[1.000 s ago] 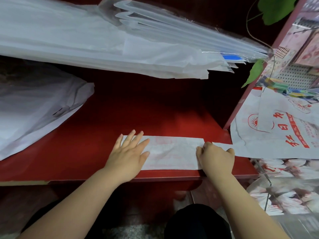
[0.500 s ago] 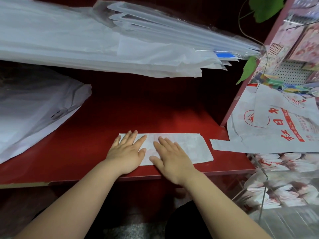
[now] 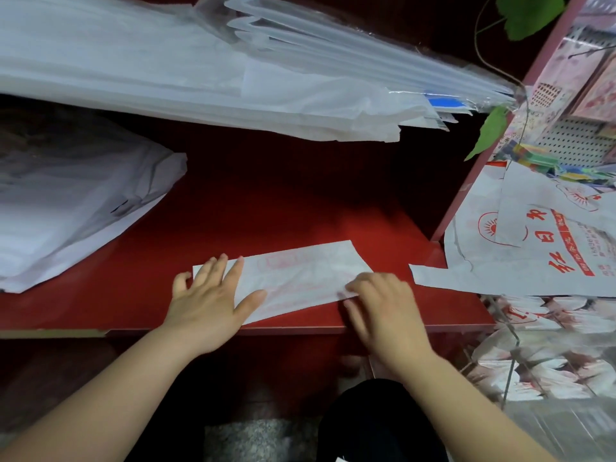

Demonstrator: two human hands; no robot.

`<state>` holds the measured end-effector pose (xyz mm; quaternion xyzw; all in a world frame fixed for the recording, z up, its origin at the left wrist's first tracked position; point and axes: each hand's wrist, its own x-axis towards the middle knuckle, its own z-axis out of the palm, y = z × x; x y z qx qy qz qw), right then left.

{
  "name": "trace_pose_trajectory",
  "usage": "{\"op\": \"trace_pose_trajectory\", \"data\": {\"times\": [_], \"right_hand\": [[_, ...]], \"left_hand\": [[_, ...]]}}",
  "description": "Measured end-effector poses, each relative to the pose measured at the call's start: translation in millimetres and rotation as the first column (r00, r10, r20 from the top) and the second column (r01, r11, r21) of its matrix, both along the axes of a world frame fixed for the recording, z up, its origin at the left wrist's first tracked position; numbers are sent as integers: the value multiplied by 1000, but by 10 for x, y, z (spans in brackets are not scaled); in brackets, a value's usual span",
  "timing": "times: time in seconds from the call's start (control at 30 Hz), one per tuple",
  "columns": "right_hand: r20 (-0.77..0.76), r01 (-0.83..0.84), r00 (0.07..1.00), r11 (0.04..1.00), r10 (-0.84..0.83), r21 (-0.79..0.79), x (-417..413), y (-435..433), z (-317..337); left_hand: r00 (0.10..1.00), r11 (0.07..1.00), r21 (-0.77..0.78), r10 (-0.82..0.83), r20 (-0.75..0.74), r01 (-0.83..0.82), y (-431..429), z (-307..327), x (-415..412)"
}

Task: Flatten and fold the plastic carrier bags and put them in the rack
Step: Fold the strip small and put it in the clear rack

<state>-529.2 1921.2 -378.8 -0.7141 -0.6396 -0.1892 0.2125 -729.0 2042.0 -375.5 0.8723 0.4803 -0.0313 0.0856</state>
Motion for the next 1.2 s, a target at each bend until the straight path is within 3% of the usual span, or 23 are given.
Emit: {"op": "trace_pose_trajectory", "data": {"times": [0.07, 0.23, 0.33, 0.4, 0.5, 0.6, 0.73, 0.87, 1.0, 1.2], "right_hand": [[27, -62, 998, 993, 65, -98, -170, -26, -101], [-4, 46, 999, 961, -49, -272, -182, 67, -55], [-87, 16, 995, 908, -57, -418, -57, 146, -30], [-139, -12, 989, 898, -55, -439, -24, 206, -1], [-278, -74, 961, 961, -4, -267, -59, 177, 23], [-251, -284, 932, 957, 262, -55, -118, -5, -74], [-132, -385, 919, 919, 372, -89, -144, -203, -327], [-161, -357, 920, 934, 357, 30, -113, -189, -468], [-328, -302, 878, 935, 349, 188, -129, -140, -477], [-573, -228, 767, 957, 289, 178, -184, -144, -428]], "left_hand": [[999, 1000, -4, 21, 45, -21, -73, 20, -72], [990, 996, 2, -87, 110, 88, -215, -3, -371], [956, 944, 190, -286, 58, 271, -238, -65, -520], [910, 890, 294, -398, 121, 350, -265, -131, -572], [807, 833, 416, -506, 305, 365, -282, -269, -478], [750, 786, 526, -553, 363, 324, -277, -334, -324], [702, 796, 548, -544, 459, 258, -360, -363, -100], [675, 810, 524, -543, 500, 264, -448, -350, 43], [713, 838, 438, -522, 469, 325, -333, -329, -5], [702, 875, 223, -479, 527, 429, -174, -293, -81]]}}
